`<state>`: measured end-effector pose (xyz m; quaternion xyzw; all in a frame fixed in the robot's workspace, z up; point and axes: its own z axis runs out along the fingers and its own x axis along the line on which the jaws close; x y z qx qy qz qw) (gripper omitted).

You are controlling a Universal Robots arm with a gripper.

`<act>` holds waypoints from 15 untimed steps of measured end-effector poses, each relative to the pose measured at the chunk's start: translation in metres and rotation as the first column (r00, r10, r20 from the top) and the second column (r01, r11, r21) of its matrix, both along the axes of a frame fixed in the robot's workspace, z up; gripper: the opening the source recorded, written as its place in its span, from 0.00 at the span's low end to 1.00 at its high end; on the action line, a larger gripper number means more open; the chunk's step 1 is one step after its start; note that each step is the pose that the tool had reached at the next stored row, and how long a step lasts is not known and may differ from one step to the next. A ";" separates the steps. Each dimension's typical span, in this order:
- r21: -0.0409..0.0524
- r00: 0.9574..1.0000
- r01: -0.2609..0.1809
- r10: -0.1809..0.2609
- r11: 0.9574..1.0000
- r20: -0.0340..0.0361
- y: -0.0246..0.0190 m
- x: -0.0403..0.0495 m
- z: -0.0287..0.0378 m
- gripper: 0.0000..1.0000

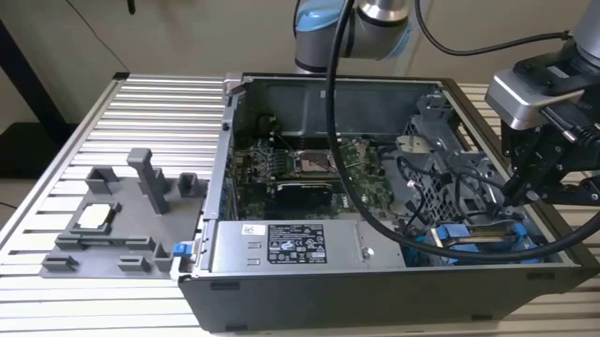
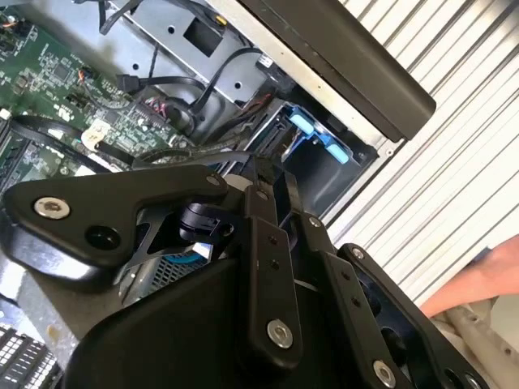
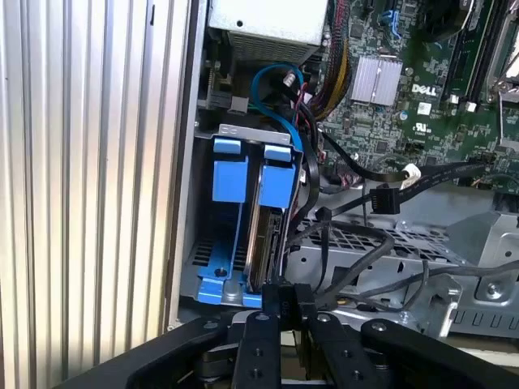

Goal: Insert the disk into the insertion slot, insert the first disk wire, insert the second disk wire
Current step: 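Insert the first disk wire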

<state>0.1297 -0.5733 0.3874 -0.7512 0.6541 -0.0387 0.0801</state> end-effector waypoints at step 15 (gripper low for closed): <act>-0.008 0.993 0.118 -0.118 0.993 -0.030 0.0000 0.0019 -0.0066 0.19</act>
